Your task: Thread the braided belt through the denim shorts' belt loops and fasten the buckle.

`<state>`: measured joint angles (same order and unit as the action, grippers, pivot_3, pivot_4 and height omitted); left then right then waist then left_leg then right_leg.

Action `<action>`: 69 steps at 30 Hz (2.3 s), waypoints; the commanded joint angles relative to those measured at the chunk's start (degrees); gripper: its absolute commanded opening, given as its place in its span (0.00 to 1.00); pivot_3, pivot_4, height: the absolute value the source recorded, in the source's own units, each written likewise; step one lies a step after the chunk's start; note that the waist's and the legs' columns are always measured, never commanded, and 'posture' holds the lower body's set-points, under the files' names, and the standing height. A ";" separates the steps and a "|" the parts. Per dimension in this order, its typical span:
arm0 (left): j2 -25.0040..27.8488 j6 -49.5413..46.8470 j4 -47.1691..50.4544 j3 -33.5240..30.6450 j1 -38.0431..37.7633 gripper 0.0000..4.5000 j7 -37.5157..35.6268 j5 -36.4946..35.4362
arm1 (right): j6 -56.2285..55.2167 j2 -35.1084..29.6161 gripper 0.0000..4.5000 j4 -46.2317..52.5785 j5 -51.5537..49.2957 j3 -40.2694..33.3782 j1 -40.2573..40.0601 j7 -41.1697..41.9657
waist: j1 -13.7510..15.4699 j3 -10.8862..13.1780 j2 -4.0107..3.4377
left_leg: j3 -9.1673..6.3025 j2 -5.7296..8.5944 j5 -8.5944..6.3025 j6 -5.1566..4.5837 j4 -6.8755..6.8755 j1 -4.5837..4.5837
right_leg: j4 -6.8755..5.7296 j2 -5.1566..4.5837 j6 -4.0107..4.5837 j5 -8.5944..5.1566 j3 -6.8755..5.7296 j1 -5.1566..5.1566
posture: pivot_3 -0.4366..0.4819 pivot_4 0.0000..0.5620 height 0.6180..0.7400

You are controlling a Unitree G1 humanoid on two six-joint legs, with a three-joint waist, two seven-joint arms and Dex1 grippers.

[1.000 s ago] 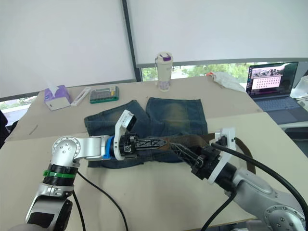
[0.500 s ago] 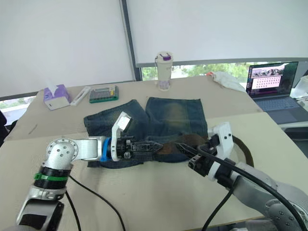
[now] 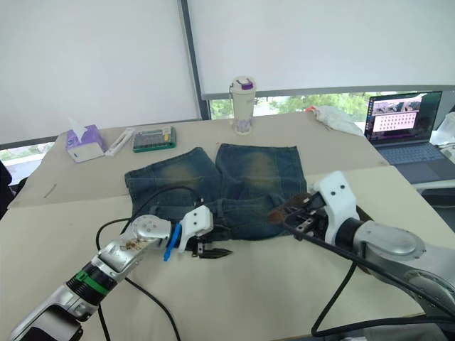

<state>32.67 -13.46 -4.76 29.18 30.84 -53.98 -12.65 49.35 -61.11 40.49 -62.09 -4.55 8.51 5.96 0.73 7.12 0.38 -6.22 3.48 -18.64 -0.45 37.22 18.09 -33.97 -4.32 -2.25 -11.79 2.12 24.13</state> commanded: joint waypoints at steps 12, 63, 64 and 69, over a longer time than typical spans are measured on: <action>3.22 4.45 -8.35 -1.41 -0.71 0.26 -8.16 9.45 | 3.72 9.13 0.00 4.18 3.56 -3.23 -0.93 -1.74 | -0.59 -0.07 -0.07 | 0.01 -0.07 -0.04 -0.07 -0.01 -0.15 | -0.09 0.04 0.01 0.01 0.01 -0.01 | 0.48 0.27 1.00; 3.22 -16.09 25.74 -22.41 -19.55 0.99 1.62 -12.77 | 3.57 21.61 0.00 -27.90 38.47 9.95 17.99 17.30 | -1.00 -0.19 -0.30 | 0.07 -0.10 -0.05 -0.08 -0.24 -0.58 | -0.11 0.07 0.22 0.15 0.06 0.04 | 0.48 0.27 1.00; 3.21 -16.05 25.67 -22.40 -19.57 0.99 1.61 -12.73 | 3.43 21.84 0.00 -28.15 38.92 9.81 17.99 17.31 | -1.01 -0.19 -0.30 | 0.07 -0.10 -0.04 -0.08 -0.24 -0.58 | -0.12 0.07 0.22 0.16 0.06 0.04 | 0.48 0.27 1.00; 2.89 -16.09 25.46 -22.32 -19.42 0.99 1.57 -12.59 | 3.93 24.75 0.00 -29.42 38.76 8.78 18.70 17.80 | -1.14 -0.19 -0.30 | 0.07 -0.11 -0.04 -0.07 -0.24 -0.59 | -0.12 0.08 0.23 0.16 0.06 0.04 | 0.48 0.27 1.00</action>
<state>35.69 -30.81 20.24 7.26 11.26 -52.33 -25.18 53.15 -36.79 10.52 -23.68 5.73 26.28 23.53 -0.41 6.92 0.08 -6.14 3.37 -18.68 -0.53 36.98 17.50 -34.10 -4.24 -2.02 -11.64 2.19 24.18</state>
